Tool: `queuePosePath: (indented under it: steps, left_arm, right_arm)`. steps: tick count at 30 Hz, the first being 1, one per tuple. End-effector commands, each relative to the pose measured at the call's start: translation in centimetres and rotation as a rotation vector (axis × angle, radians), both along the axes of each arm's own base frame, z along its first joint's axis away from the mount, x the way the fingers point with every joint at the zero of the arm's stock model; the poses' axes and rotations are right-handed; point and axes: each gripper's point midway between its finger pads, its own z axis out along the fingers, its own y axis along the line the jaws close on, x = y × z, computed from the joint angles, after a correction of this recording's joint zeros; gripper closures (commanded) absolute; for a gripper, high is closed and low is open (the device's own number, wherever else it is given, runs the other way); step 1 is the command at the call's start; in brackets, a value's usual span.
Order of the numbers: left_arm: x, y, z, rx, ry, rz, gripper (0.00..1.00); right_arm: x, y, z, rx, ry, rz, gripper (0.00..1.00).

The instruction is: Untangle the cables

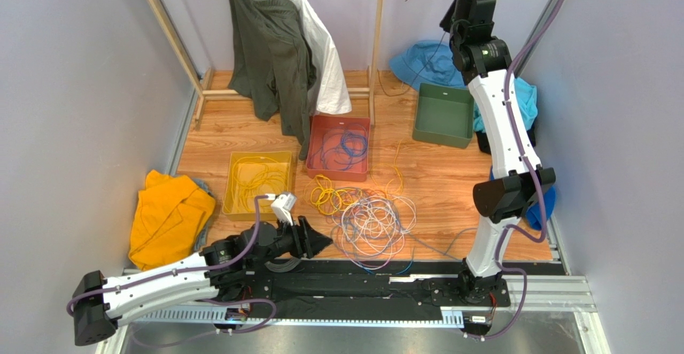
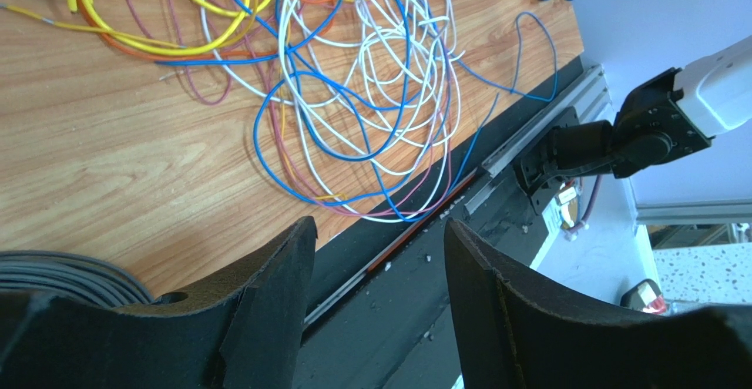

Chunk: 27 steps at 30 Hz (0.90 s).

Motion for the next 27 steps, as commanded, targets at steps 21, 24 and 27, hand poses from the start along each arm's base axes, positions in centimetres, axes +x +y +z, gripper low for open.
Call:
queuePosePath:
  steps: [21, 24, 27]
  left_arm:
    - [-0.5, -1.9, -1.9, -0.029, 0.038, -0.035, 0.36]
    - [-0.4, -2.0, -1.9, -0.017, 0.037, -0.038, 0.36]
    - [-0.4, -2.1, -2.3, -0.006, 0.045, -0.040, 0.36]
  right_arm:
    - [5.5, -8.3, -5.6, 0.003, -0.044, -0.197, 1.00]
    - [6.3, -8.6, -10.7, 0.005, 0.040, -0.205, 1.00]
    - [6.7, -9.1, -15.2, -0.003, 0.122, -0.224, 1.00]
